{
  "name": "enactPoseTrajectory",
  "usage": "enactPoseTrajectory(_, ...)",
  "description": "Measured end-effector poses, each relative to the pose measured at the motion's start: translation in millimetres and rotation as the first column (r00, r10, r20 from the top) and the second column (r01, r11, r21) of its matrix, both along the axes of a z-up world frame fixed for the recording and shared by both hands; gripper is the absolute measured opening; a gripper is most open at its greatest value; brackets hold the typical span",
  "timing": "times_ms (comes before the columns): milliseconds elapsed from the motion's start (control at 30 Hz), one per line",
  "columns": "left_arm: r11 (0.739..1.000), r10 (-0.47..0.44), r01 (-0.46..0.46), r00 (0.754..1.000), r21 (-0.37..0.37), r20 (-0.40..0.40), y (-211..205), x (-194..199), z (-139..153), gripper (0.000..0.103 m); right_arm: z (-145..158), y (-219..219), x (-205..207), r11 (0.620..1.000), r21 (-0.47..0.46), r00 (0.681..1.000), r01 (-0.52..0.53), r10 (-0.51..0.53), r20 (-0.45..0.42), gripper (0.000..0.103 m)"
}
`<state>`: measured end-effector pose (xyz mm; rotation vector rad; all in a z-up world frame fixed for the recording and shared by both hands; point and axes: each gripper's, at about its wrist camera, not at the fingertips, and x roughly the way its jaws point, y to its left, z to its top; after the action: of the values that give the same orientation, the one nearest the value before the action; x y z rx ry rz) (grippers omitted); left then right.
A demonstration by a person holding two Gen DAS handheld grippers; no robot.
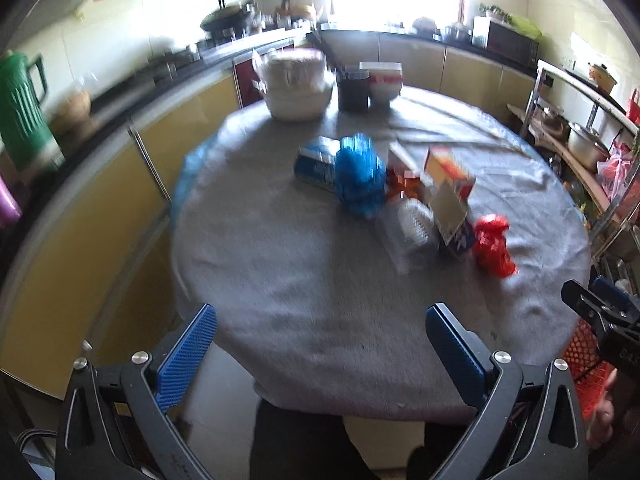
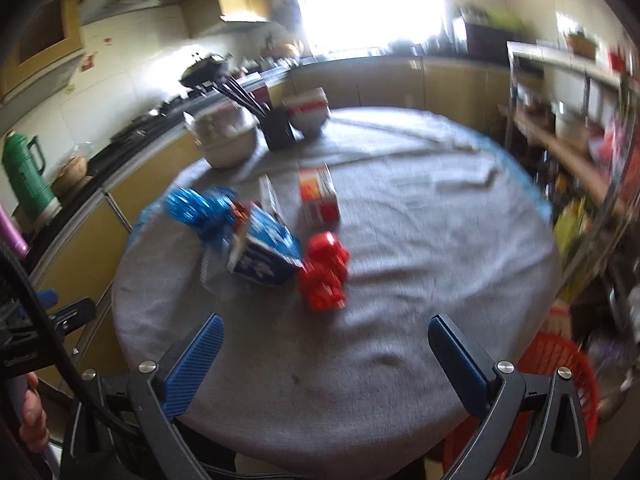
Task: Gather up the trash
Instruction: 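Grasp the red plastic bag with the right gripper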
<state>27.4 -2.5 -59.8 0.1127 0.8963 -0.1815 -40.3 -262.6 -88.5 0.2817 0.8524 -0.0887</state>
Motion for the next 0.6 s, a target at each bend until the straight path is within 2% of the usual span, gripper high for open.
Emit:
enactPoseTrajectory(133,1.000,0.007,-0.007,0.996,0.001,-0.093,-1.4,10.4,-24.7,0.103,-29.5,-16.5,7.4,0.998,0.061,0.998,0.011,-0.007,-0.065,0.099)
enactPoseTrajectory(200,1.000,0.007,-0.006,0.990,0.003,-0.138,-1.4,16.5,-33.4,0.103,-37.8,-22.2,13.9,0.996,0.085,0.997,0.004,0.002,-0.073,0.094)
enactPoseTrajectory(267,1.000,-0.011,0.006,0.985,-0.024,-0.171,-5.8,24.8,-36.5,0.103,-41.8,-27.8,22.5,0.995,0.103,0.998,0.004,0.003,-0.060,0.092)
enactPoseTrajectory(367,0.997,-0.036,0.023,0.980,-0.073,-0.194,-13.1,40.9,-31.8,0.103,-41.8,-35.1,41.8,0.985,0.174,0.999,-0.006,0.013,-0.040,0.084)
enactPoseTrajectory(500,0.989,-0.074,0.049,0.979,-0.136,-0.191,-28.5,60.3,-20.5,0.103,-54.0,-41.8,77.8,0.956,0.293,0.998,-0.017,0.032,-0.046,0.066)
enactPoseTrajectory(600,0.985,-0.103,0.074,0.977,-0.158,-0.187,-41.9,72.5,-16.8,0.103,-65.8,-42.4,98.6,0.930,0.368,0.997,-0.018,0.044,-0.062,0.062)
